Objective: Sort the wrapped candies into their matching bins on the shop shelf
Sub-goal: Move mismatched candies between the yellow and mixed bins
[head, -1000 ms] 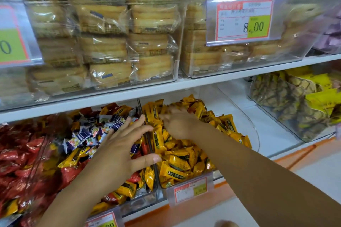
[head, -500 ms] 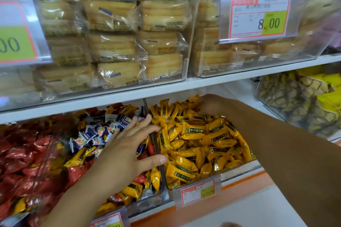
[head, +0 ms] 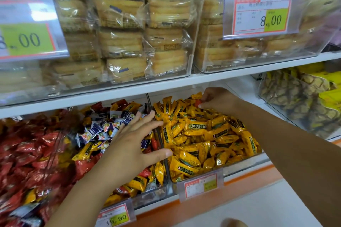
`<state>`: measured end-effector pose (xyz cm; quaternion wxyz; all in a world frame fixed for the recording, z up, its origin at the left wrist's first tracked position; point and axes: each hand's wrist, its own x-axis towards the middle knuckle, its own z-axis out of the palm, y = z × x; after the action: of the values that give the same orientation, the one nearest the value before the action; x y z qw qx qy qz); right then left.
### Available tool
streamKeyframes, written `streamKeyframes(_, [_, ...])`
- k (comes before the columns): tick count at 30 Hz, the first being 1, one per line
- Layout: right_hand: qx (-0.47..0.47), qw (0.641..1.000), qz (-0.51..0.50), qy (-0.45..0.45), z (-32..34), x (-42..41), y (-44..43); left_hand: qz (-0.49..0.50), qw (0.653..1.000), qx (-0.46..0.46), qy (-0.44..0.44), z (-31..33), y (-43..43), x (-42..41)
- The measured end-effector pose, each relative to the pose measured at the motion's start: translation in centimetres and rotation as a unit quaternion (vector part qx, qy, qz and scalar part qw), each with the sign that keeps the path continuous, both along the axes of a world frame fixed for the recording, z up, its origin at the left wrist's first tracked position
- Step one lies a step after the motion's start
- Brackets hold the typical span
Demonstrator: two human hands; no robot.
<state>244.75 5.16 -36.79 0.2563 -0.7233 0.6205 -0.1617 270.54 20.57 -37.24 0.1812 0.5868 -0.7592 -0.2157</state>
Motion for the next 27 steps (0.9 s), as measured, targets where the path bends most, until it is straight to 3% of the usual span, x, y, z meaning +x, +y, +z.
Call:
streamKeyframes(5, [0.000,0.986,0.082,-0.143,3.3,1.2,5.6,0.060,0.989,-0.114,0.071,0.8,0.1,-1.8])
streamKeyframes(9, [0.039,0.970,0.170,-0.169,3.6,3.5,8.3,0.096,0.979,-0.113,0.137,0.5,-0.4,-4.3])
streamKeyframes(13, [0.049,0.982,0.135,-0.125,4.2,2.1,6.5,0.132,0.969,-0.116,0.170,0.3,-0.8,-4.6])
streamKeyframes(16, [0.011,0.999,0.013,0.029,3.8,-0.3,2.4,0.113,0.979,-0.134,0.107,-0.1,-1.0,-3.8])
streamKeyframes(18, [0.047,0.995,0.003,0.084,2.3,-0.2,0.3,0.096,0.982,-0.140,0.082,-0.5,-1.2,-3.4])
streamKeyframes(21, [0.120,0.982,0.005,0.145,-0.8,2.0,-1.5,0.101,0.981,-0.120,0.113,-1.1,-1.5,-3.5])
streamKeyframes(25, [0.151,0.982,-0.021,0.110,-3.2,4.2,-2.6,0.091,0.981,-0.114,0.129,-1.3,-1.6,-3.5])
streamKeyframes(27, [0.138,0.983,0.020,0.116,-3.8,4.5,-2.6,0.085,0.982,-0.108,0.133,-1.3,-1.5,-3.3])
